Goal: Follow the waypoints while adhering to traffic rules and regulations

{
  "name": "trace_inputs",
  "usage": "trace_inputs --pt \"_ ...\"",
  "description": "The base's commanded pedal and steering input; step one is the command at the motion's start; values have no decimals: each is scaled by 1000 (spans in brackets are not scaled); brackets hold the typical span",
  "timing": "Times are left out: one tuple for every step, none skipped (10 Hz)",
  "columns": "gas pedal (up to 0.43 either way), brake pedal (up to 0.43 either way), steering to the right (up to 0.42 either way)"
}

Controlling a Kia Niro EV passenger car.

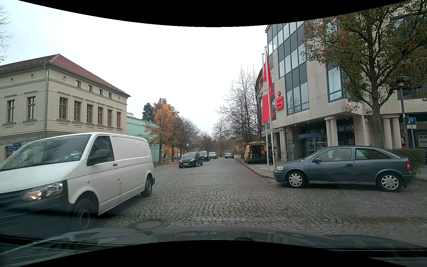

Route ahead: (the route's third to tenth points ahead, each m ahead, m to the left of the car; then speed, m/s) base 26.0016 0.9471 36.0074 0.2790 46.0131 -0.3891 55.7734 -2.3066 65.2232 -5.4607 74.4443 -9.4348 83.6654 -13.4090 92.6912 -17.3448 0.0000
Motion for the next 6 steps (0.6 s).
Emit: trace_inputs --pt "0 372 26" --pt "0 372 26" --pt "0 372 26" --pt "0 372 26" --pt "0 372 26" --pt "0 372 26"
